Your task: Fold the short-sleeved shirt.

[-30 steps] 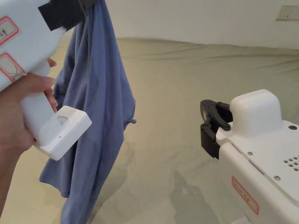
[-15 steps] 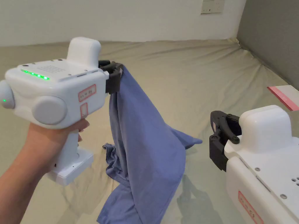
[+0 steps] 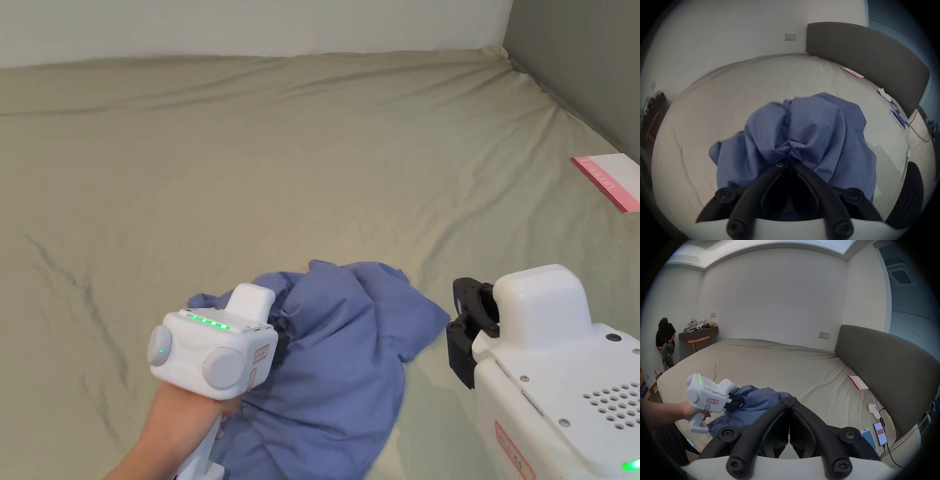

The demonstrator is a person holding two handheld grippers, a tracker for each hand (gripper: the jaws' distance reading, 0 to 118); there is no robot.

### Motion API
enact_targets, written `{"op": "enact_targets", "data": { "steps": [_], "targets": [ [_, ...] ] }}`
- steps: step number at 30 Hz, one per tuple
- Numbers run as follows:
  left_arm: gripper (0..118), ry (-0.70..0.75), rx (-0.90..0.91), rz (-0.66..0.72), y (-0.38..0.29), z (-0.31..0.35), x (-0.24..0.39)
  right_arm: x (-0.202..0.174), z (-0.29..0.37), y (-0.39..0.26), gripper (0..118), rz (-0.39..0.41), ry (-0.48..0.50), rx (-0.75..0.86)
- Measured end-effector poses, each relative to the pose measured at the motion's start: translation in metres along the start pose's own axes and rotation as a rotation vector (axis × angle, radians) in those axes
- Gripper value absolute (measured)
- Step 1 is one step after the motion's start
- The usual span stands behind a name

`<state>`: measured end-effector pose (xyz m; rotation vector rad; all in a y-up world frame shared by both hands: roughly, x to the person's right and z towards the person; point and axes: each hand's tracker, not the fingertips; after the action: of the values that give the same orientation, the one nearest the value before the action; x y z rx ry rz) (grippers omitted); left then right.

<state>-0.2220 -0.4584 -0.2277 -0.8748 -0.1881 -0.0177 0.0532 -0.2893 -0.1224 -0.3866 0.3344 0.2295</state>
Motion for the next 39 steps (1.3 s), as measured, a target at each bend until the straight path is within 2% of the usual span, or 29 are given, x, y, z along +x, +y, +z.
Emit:
{"op": "enact_targets", "data": {
  "steps": [1, 4, 5, 10, 12, 13, 15, 16, 17, 20, 27, 39],
  "targets": [
    [12, -0.019, 0.016, 0.020, -0.002, 0.007, -0.005, 0.000, 0.000, 0.001, 1, 0.005, 0.003, -0.001],
    [104, -0.007, 0.100, 0.054, -0.004, 0.045, -0.014, -0.006, -0.001, 0.010, 1, 0.034, 0.016, 0.014],
    [117, -0.007, 0.159, 0.066, -0.003, 0.064, -0.019, -0.002, -0.002, 0.010, 1, 0.042, 0.023, 0.023],
    [116, 0.090, 0.446, 0.139, 0.011, 0.169, -0.032, -0.012, 0.005, 0.034, 1, 0.093, 0.046, 0.106],
    [110, 0.145, 0.571, 0.179, 0.016, 0.217, -0.025, -0.022, 0.010, 0.045, 1, 0.144, 0.009, 0.171],
    [106, 0.240, 0.619, 0.163, 0.016, 0.240, -0.020, -0.029, 0.012, 0.049, 1, 0.179, -0.023, 0.201],
    [87, 0.312, 0.731, 0.113, 0.015, 0.276, -0.006, -0.039, 0.017, 0.058, 1, 0.214, -0.055, 0.247],
    [72, 0.350, 0.768, 0.097, 0.013, 0.289, 0.001, -0.043, 0.021, 0.062, 1, 0.204, -0.043, 0.264],
    [47, 0.407, 0.801, 0.085, 0.011, 0.302, 0.008, -0.049, 0.025, 0.067, 1, 0.187, -0.026, 0.285],
    [1, 0.464, 0.863, 0.070, 0.002, 0.321, 0.028, -0.059, 0.036, 0.075, 1, 0.149, 0.006, 0.326],
    [0, 0.519, 0.854, 0.002, -0.015, 0.325, 0.060, -0.095, 0.060, 0.081, 1, 0.187, 0.019, 0.372],
    [0, 0.498, 0.806, 0.014, -0.011, 0.319, 0.061, -0.104, 0.065, 0.074, 1, 0.162, 0.030, 0.357]
  ]
}}
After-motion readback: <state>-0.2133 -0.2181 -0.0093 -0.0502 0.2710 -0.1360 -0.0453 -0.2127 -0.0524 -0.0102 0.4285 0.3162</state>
